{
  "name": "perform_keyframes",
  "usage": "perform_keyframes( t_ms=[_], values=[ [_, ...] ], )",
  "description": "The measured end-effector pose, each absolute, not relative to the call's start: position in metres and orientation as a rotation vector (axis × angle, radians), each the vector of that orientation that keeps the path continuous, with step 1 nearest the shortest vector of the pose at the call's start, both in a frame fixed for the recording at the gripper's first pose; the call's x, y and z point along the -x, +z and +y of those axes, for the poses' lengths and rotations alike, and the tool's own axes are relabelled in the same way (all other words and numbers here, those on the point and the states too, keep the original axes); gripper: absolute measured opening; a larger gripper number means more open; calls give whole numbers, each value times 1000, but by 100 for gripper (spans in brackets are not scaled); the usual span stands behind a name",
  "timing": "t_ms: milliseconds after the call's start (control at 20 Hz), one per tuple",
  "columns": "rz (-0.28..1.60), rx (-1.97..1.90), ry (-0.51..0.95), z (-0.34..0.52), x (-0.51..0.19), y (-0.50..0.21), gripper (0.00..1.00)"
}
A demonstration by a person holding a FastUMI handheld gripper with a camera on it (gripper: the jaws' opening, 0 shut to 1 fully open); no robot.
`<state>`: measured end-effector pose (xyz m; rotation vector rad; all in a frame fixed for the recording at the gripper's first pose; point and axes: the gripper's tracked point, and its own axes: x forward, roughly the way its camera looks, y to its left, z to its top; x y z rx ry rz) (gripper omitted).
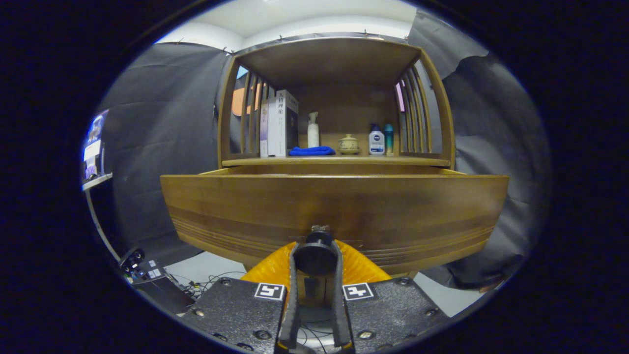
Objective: Pull open the drawer, take out the items inside it, and place them on the countertop above the cabinet.
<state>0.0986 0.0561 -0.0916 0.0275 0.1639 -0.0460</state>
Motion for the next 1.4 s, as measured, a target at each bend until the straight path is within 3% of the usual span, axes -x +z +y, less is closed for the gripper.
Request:
perform_keyframes(
  t_ms=[350, 450, 1050, 1400],
  values=[
    [171, -23, -57, 56, -94, -96, 30],
    [159, -26, -70, 51, -95, -92, 44],
    [57, 5, -94, 47, -76, -20, 97],
    [35, 50, -88, 46, -79, 29, 100]
  ],
)
